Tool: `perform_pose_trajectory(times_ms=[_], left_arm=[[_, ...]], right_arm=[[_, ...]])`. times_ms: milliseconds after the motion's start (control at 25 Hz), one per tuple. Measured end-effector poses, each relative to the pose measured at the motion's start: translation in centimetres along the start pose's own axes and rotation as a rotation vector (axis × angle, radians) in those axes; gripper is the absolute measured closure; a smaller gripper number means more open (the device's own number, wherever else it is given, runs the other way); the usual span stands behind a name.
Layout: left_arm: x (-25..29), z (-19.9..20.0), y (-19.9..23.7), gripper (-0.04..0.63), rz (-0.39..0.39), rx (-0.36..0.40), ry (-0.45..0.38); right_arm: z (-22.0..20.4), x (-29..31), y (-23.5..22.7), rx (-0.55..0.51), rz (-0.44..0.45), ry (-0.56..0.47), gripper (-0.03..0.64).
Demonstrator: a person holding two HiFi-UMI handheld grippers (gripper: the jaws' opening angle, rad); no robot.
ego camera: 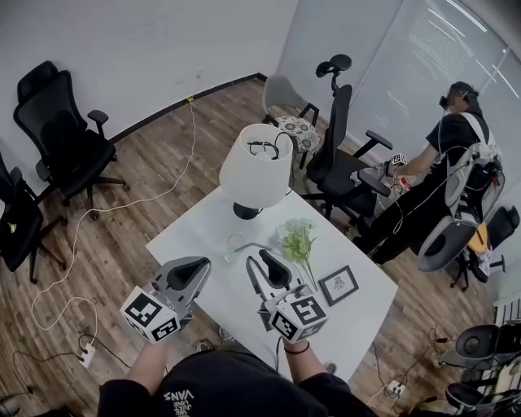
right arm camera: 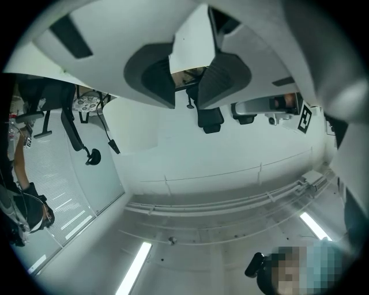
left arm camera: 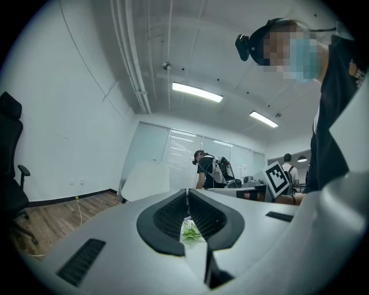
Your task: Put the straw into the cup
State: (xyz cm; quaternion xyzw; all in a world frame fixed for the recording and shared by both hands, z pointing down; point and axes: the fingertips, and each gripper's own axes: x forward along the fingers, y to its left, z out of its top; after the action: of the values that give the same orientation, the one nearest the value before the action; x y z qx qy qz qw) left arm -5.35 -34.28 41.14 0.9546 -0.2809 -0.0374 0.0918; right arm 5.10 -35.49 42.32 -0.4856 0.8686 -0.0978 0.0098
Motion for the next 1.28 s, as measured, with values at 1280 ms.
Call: perform_pose_trajectory(times_ms=[1280], left_arm=[[-0.2,0.0,-1.1,0.572,-0.004,0.012,-0.003]], right_arm=[[-1.0,-1.6,1.3,-0.018,0.012,0.023,0.600]])
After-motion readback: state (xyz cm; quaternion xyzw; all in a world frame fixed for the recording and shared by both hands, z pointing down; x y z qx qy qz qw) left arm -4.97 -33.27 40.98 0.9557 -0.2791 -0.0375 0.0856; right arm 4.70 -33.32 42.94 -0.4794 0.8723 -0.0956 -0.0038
